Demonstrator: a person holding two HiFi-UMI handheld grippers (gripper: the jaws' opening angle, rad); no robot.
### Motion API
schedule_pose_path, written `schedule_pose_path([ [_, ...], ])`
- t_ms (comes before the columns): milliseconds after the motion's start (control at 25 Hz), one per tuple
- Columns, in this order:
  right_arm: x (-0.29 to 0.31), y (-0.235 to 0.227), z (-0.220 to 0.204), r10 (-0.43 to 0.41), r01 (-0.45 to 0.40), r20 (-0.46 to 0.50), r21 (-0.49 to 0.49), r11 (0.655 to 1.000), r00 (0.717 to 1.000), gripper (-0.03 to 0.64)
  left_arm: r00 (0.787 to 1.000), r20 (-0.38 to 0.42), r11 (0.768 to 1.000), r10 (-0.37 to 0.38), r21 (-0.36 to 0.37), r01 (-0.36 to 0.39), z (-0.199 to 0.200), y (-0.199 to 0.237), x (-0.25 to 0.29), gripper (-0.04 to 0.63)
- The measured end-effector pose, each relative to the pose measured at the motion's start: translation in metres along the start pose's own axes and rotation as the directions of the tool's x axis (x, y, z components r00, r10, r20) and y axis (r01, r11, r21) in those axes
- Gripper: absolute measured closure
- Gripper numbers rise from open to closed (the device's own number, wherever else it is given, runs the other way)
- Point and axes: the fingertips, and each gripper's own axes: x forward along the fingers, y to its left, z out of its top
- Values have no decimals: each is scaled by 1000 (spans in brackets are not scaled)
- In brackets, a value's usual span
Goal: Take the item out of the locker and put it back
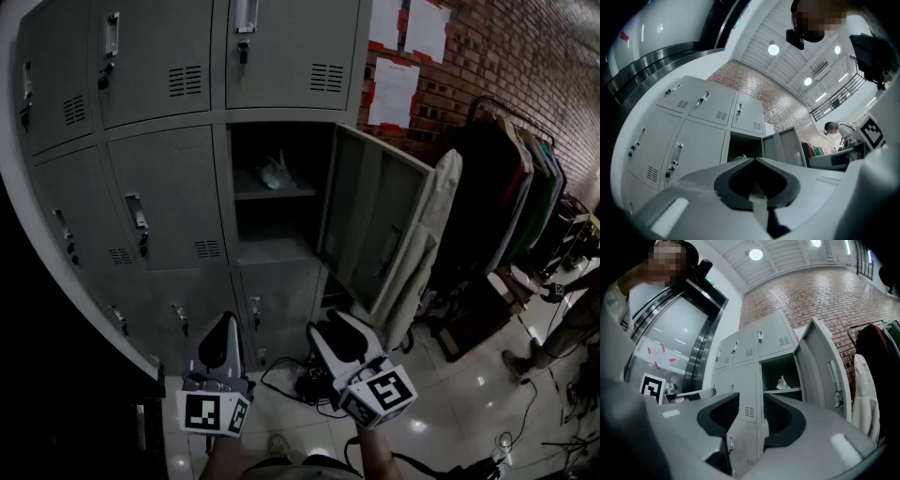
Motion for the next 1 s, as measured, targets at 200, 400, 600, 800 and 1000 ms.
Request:
schedule_pose_path([
  [200,49,-34,-8,-38,37,9,37,999,999,457,999,-37,1000,16,-21,-17,-23,34,34,589],
  [400,102,-56,4,-48,46,37,46,998,998,457,997,-57,999,46,-24,-48,-39,55,57,589],
  [600,208,-105,18,-95,96,-38,15,995,995,279,995,-64,997,76,-19,-77,-46,66,71,589],
  [800,309,-159,15,-172,176,-153,11,984,973,204,991,-91,995,96,-10,-98,-55,75,78,589],
  [1000,363,-204,-8,-257,260,-302,-30,965,918,178,987,-105,993,118,2,-118,-60,87,85,589],
])
